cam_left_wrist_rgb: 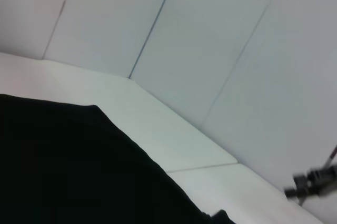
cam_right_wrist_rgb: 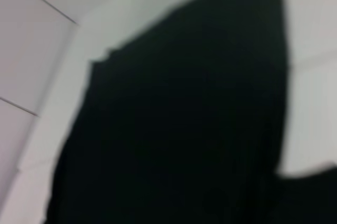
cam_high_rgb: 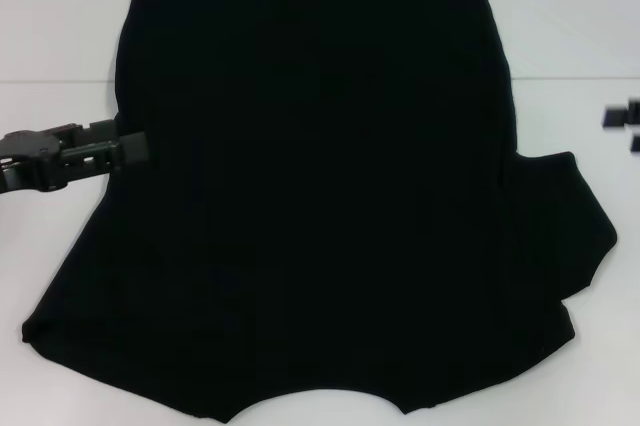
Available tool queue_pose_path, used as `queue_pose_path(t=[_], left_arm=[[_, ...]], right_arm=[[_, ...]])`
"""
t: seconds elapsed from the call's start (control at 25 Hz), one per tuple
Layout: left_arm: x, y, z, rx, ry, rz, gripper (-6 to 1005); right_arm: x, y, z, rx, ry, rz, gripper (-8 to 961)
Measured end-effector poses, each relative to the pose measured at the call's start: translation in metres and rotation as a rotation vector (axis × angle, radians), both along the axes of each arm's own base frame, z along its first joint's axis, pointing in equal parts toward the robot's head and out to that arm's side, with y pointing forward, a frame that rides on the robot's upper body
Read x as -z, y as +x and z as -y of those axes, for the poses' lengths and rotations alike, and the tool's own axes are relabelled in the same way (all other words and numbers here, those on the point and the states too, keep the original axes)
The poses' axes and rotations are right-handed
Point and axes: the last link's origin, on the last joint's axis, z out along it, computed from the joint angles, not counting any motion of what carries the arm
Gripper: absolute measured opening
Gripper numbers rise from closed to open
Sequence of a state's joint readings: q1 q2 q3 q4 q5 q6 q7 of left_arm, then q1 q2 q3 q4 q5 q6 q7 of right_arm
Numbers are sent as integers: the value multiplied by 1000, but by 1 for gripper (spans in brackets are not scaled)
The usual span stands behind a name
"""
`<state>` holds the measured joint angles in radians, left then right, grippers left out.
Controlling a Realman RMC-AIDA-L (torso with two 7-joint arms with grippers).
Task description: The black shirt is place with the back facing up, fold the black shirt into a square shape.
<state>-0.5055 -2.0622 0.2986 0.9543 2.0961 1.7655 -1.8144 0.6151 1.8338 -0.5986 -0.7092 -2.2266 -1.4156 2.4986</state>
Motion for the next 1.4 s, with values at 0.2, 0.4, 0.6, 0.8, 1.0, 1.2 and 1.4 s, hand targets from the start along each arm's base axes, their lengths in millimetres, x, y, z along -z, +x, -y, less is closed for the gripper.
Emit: queue_pose_path(t=[0.2, 0.4, 0.6, 0.8, 1.0, 1.2, 1.4], left_arm=[[8, 5, -11, 1, 3, 20, 784], [13, 7, -17, -4, 12, 27, 784], [13, 10, -20, 4, 15, 30, 784], [13, 12, -21, 10, 20, 37, 784], [13, 11, -21, 6, 25, 39, 785], [13, 12, -23, 5, 30, 38, 785], [13, 14, -25, 11, 39, 45, 785]], right_arm=[[4, 12, 13, 53, -50, 4, 811], [13, 23, 23, 114, -96, 15, 652], [21, 26, 27, 133, -117, 8, 644], [29, 30, 25, 155, -121, 20, 555], [39, 33, 24, 177, -142, 62, 551], [43, 34, 21, 193, -135, 82, 549], [46, 33, 16, 194, -112, 88, 549]])
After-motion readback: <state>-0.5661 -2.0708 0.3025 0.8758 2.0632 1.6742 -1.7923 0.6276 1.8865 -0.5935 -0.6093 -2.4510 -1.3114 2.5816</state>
